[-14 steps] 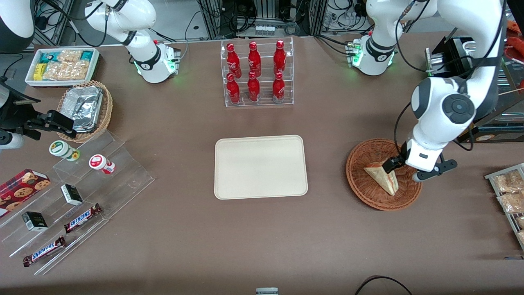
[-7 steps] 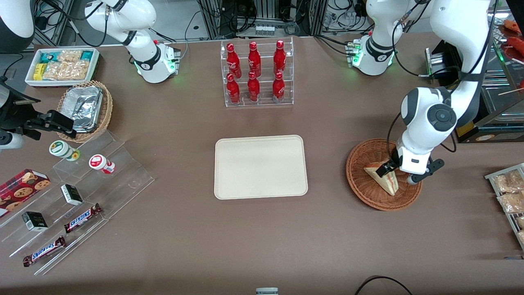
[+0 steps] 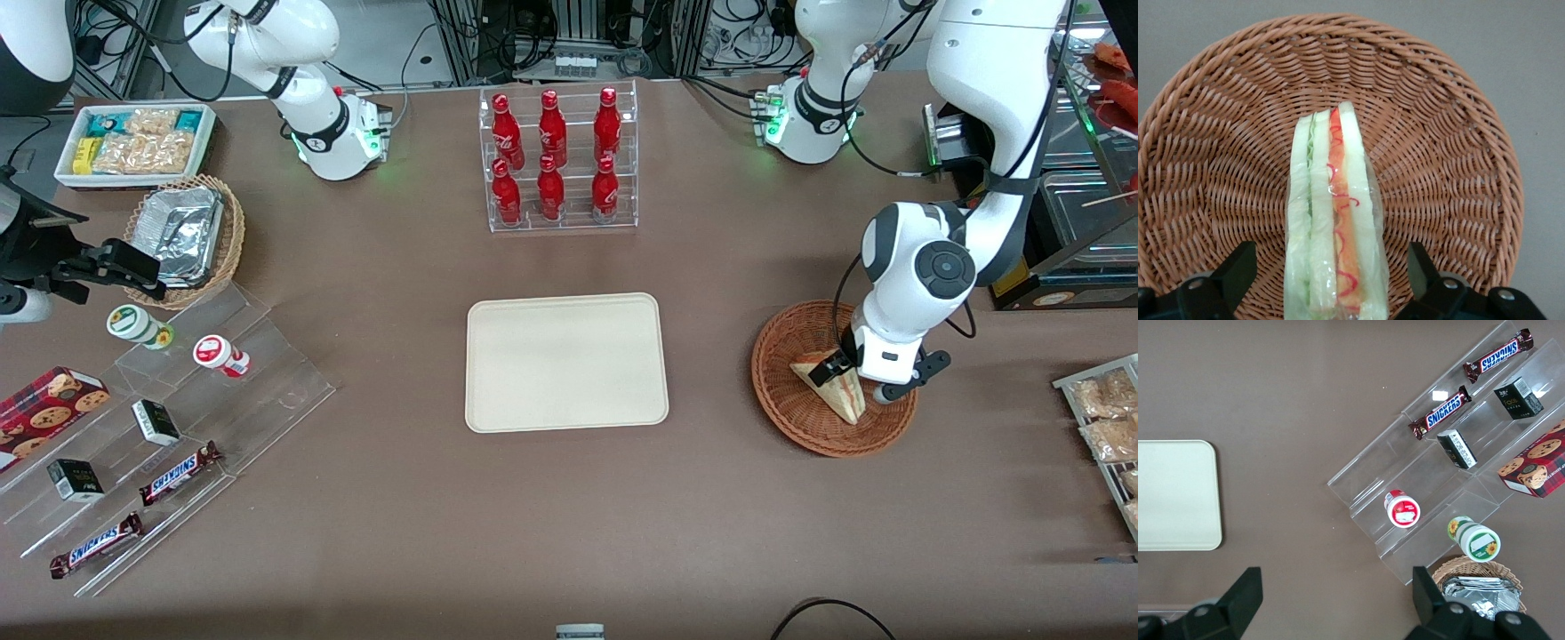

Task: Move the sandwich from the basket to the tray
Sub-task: 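Close the left gripper on the sandwich and lift it from the basket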

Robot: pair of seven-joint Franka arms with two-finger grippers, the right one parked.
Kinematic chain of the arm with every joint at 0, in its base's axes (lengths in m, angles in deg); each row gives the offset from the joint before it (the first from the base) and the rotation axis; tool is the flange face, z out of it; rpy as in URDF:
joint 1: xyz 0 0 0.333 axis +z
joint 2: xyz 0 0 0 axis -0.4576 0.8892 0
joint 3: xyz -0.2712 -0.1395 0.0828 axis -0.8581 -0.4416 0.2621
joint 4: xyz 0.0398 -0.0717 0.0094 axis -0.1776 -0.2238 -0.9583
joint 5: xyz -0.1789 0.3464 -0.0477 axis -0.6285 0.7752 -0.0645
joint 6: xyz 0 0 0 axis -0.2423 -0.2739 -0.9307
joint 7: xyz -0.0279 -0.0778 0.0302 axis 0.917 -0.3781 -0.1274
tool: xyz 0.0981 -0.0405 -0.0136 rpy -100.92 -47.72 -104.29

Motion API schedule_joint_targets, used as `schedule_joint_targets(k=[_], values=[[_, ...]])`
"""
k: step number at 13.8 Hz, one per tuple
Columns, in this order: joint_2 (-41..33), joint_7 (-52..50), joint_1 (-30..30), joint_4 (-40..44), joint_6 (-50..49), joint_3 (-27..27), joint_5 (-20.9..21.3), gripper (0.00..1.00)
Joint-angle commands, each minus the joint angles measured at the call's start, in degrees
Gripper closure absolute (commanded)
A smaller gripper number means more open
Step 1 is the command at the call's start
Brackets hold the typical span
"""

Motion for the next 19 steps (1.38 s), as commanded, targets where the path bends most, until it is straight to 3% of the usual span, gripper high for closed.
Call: schedule_joint_targets(k=[1,2,4,5,6,10,13,16,19], values=[[-0.4,-1.3,-0.5,-1.3,1.4,0.2,0.1,0.01],[-0.4,-1.3,-0.5,-1.3,1.4,0.2,0.1,0.12],[-0.1,-2.3,-0.5,-1.0,1.4,0.2,0.1,0.67],[0.2,-2.5,-0.5,-0.8,1.4,0.2,0.1,0.82],[0.2,-2.6,-0.6,-0.6,1.4,0.2,0.1,0.89],[-0.7,-2.9,-0.6,1.5,-0.9,0.0,0.1,0.92],[-3.9,-0.9,-0.9,5.1,-11.3,-0.4,0.7,0.92],[-6.3,2.1,-3.7,10.6,-21.6,-1.3,0.8,0.92],[-3.8,1.5,-10.2,19.5,-30.3,-2.0,0.7,0.92]])
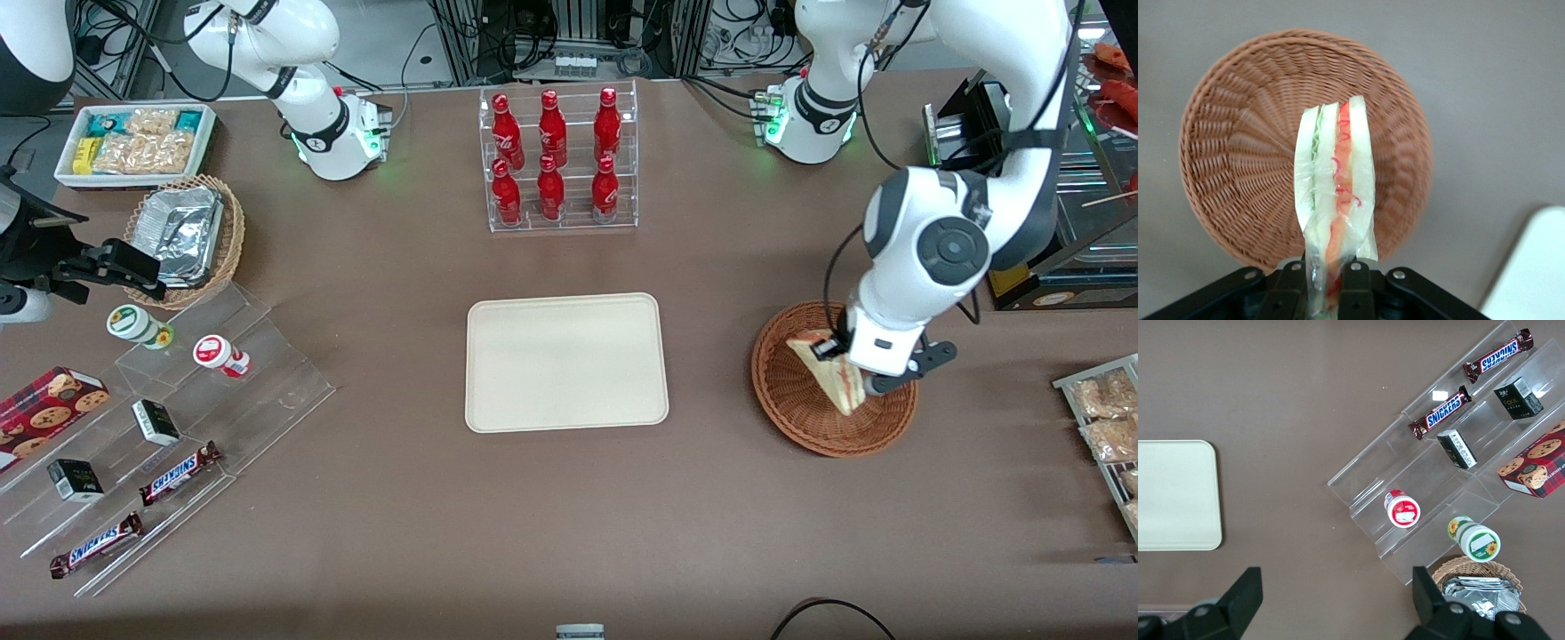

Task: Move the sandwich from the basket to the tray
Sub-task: 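Carry the sandwich with the left gripper over the cream tray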

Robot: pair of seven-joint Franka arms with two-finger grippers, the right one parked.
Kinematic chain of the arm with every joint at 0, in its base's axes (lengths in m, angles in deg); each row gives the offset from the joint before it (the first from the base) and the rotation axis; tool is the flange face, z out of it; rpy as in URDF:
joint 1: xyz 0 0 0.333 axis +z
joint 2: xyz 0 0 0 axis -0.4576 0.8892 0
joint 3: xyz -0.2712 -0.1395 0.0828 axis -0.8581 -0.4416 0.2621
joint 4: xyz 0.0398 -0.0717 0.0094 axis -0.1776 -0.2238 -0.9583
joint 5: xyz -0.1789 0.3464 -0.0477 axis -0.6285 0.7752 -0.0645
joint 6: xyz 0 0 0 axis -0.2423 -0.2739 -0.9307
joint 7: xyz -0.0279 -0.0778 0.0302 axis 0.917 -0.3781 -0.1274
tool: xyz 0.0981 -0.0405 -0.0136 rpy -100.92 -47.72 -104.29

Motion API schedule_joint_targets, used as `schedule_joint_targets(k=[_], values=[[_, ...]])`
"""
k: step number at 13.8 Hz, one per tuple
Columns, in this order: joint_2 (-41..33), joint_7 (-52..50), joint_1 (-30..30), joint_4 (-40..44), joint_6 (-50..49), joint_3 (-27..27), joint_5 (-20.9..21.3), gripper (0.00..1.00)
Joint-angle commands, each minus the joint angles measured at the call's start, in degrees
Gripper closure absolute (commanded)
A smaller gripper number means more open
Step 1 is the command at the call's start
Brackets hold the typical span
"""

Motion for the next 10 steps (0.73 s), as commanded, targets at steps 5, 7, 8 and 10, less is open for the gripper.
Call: schedule_joint_targets(k=[5,7,8,10], values=[[9.8,-2.4,-16.9,15.8,-8.1,0.3,0.1,0.92],[13.7,-3.8,-21.4,19.2,-7.9,0.3,0.1,0.92],[15.7,-4.5,-23.5,21.0,-7.6,0.3,0.2,0.92],[20.1,-5.3,-26.9,25.4,-7.4,0.3,0.0,0.92]])
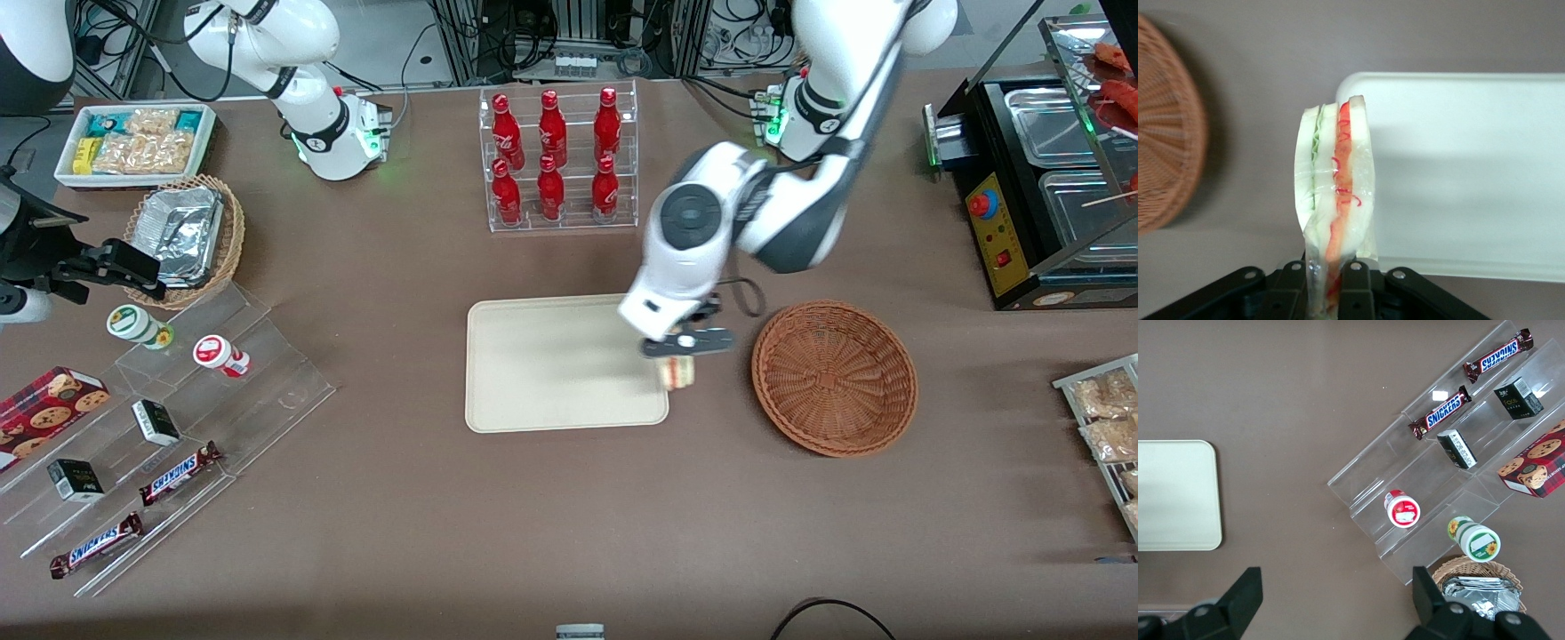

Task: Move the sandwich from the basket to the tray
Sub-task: 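Carry the sandwich with the left gripper over the cream tray, then lower the sandwich onto the tray and open the left gripper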

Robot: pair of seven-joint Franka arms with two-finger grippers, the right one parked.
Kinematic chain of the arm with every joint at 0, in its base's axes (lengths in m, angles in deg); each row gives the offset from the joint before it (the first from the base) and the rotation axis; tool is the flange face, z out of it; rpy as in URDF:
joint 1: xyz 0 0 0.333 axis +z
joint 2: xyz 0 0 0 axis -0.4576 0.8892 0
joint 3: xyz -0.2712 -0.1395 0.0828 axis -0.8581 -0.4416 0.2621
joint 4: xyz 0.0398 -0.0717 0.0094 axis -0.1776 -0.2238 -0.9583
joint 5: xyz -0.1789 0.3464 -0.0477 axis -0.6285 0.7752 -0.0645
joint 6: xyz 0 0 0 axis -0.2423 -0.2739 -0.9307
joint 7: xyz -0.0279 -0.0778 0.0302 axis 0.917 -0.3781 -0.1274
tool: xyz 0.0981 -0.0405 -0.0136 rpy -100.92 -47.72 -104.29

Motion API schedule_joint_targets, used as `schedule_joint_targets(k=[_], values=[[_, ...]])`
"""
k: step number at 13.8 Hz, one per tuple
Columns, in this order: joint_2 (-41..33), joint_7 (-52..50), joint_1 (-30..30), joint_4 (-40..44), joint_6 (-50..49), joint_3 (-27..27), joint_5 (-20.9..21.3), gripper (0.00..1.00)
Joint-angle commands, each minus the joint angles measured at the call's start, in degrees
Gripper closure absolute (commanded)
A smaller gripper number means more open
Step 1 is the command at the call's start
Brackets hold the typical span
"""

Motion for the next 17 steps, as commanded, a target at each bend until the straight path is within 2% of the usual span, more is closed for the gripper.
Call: schedule_joint_targets(k=[1,3,5,10,17], values=[[7.8,-1.3,-3.9,10.1,-1.4,0.8,0.0,0.92],[12.7,-3.2,-7.4,15.9,-1.3,0.7,0.1,0.92],[15.6,-3.4,-9.0,17.8,1.6,0.6,0.4,0.91],[19.9,-3.5,-10.6,18.0,7.5,0.9,0.9,0.9],[22.5,-5.1,-11.7,18.5,8.7,1.1,2.7,0.89]])
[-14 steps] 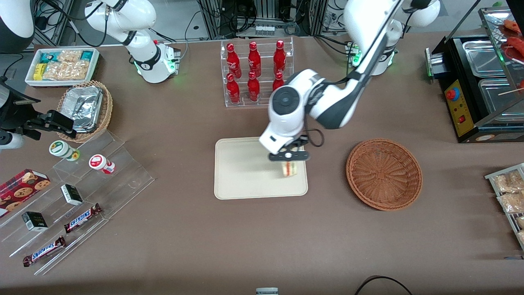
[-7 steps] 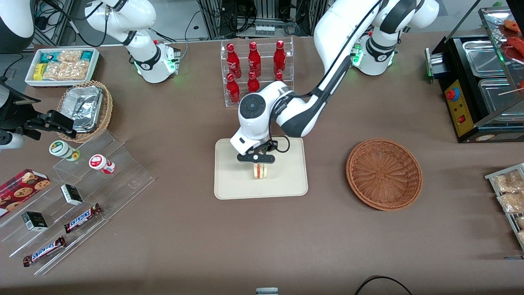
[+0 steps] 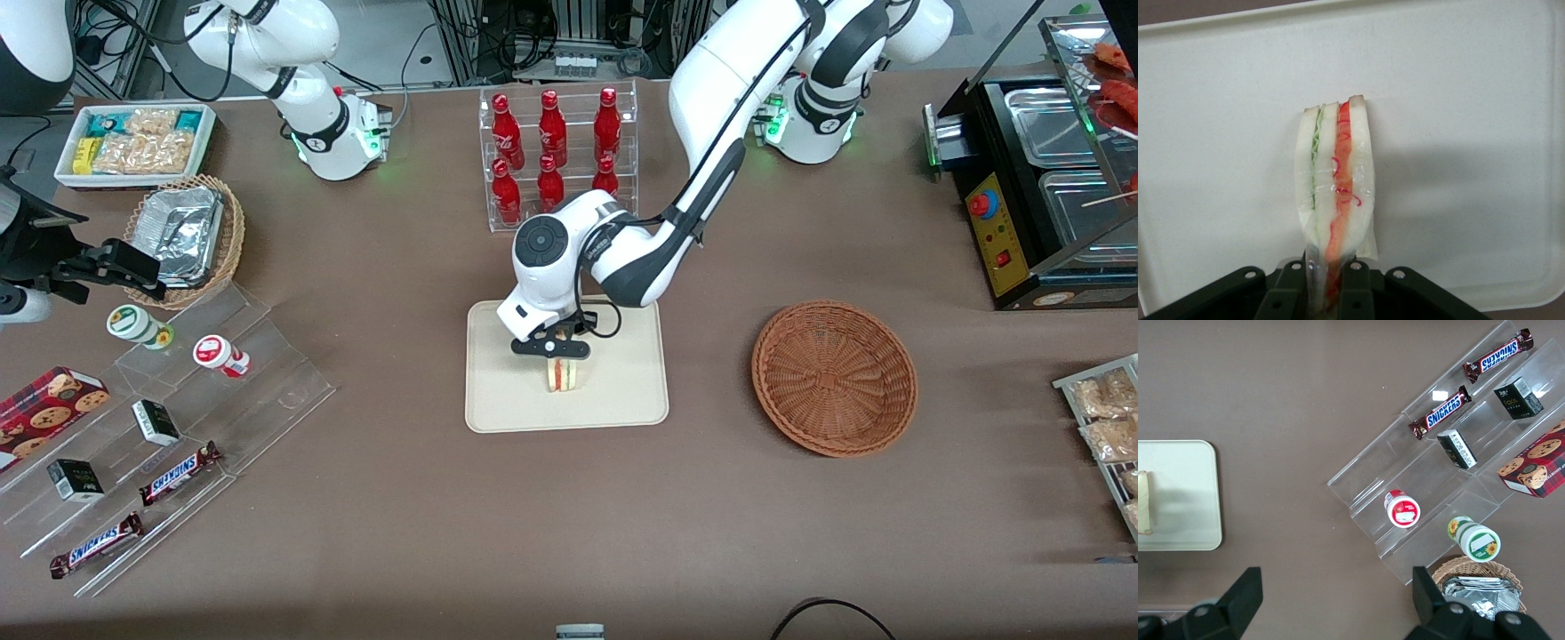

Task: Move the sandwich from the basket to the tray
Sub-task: 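Lower the sandwich onto the tray and open the left gripper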

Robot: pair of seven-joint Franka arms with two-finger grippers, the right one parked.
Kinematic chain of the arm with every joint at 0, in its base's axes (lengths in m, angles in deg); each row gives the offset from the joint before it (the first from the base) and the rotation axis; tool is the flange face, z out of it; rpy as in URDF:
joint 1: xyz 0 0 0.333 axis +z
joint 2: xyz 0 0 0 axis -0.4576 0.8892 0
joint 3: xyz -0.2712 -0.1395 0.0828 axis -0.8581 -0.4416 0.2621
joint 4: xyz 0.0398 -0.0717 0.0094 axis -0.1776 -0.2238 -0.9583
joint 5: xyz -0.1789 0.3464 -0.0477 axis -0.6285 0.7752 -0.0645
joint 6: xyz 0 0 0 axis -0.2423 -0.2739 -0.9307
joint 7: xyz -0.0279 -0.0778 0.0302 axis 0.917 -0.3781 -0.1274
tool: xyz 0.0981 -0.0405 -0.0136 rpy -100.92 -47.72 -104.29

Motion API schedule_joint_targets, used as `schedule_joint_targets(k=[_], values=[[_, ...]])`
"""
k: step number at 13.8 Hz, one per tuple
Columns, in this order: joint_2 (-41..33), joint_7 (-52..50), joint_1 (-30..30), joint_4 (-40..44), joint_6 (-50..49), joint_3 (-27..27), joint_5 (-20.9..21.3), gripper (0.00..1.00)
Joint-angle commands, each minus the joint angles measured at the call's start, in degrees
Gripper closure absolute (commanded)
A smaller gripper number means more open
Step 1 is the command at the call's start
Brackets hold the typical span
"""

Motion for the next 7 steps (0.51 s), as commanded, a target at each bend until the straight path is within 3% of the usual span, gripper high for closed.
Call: schedule_joint_targets(k=[1,2,3,4,7], values=[[1.5,-1.7,-1.3,2.2,0.1,1.0,1.1,0.8],[1.5,-2.0,-1.3,2.2,0.1,0.9,1.1,0.55],[1.5,-2.5,-1.2,2.1,0.1,0.9,1.1,0.09],[1.2,-2.9,-1.2,2.1,0.1,0.9,1.2,0.0],[-1.7,-4.4,-0.7,1.7,-0.5,1.0,1.1,0.0]])
